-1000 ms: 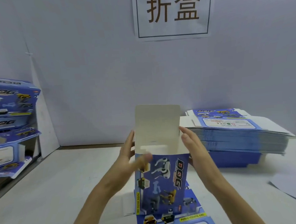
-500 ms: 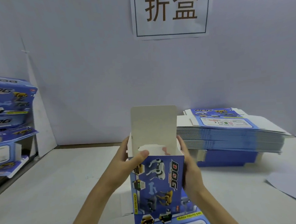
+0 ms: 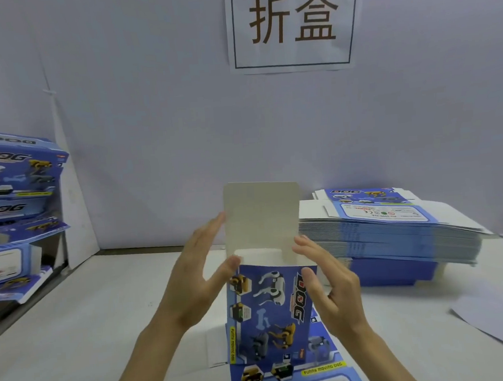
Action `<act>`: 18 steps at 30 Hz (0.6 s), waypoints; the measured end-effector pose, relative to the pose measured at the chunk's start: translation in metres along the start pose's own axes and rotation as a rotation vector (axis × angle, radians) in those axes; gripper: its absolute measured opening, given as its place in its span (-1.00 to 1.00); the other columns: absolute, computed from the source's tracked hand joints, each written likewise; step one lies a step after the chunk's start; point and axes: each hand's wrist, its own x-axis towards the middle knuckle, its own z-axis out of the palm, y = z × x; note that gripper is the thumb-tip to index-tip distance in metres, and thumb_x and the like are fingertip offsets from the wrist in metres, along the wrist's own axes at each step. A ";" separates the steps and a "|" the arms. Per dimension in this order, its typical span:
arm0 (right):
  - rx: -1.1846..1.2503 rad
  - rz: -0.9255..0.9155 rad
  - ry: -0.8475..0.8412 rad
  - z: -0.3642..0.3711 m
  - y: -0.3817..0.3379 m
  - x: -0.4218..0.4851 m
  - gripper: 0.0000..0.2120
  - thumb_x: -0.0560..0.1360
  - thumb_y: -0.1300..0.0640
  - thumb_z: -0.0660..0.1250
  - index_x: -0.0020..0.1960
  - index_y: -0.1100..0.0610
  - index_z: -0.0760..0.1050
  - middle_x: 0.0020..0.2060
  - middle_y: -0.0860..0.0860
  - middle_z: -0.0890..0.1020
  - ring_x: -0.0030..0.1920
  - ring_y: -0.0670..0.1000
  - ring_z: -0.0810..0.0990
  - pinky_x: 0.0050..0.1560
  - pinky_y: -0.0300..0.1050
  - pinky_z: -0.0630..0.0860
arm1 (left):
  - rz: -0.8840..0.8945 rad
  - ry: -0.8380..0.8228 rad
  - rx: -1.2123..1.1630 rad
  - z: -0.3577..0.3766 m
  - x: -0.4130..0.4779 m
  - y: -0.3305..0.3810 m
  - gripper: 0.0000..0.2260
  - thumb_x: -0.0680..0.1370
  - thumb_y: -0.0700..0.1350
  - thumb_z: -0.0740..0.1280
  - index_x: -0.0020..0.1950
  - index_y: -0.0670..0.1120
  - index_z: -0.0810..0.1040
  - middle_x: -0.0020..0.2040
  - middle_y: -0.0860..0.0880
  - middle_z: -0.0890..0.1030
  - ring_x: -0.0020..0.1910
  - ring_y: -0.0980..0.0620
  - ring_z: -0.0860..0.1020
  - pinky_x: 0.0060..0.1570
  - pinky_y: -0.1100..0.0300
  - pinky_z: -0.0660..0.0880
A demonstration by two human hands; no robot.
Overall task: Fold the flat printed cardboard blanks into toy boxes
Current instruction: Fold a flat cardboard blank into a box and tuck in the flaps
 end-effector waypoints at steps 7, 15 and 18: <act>-0.011 -0.018 0.009 0.004 0.002 -0.003 -0.71 0.60 -0.18 0.13 0.21 -0.12 0.50 0.27 -0.38 0.47 0.32 -0.22 0.45 0.24 -0.31 0.45 | 0.192 0.318 0.078 0.006 -0.016 -0.018 -0.55 0.65 0.20 -0.04 0.29 -0.03 0.45 0.25 0.06 0.52 0.25 0.24 0.44 0.23 0.37 0.38; 0.111 0.012 0.150 0.017 -0.002 -0.010 -0.71 0.52 0.01 0.17 0.18 0.01 0.52 0.25 -0.23 0.53 0.31 -0.16 0.49 0.25 -0.27 0.45 | -0.077 0.391 -0.141 0.056 -0.060 -0.021 -0.71 0.63 -0.06 0.10 0.33 0.14 0.37 0.29 0.21 0.38 0.30 0.41 0.31 0.12 0.27 0.45; 0.156 0.045 0.155 0.022 -0.006 -0.014 -0.65 0.47 0.07 0.14 0.22 -0.01 0.49 0.26 -0.19 0.52 0.34 -0.17 0.45 0.29 -0.31 0.39 | -0.239 0.284 -0.424 0.067 -0.065 -0.010 -0.64 0.57 0.15 0.18 0.37 0.14 0.35 0.34 0.19 0.38 0.37 0.19 0.36 -0.01 0.35 0.55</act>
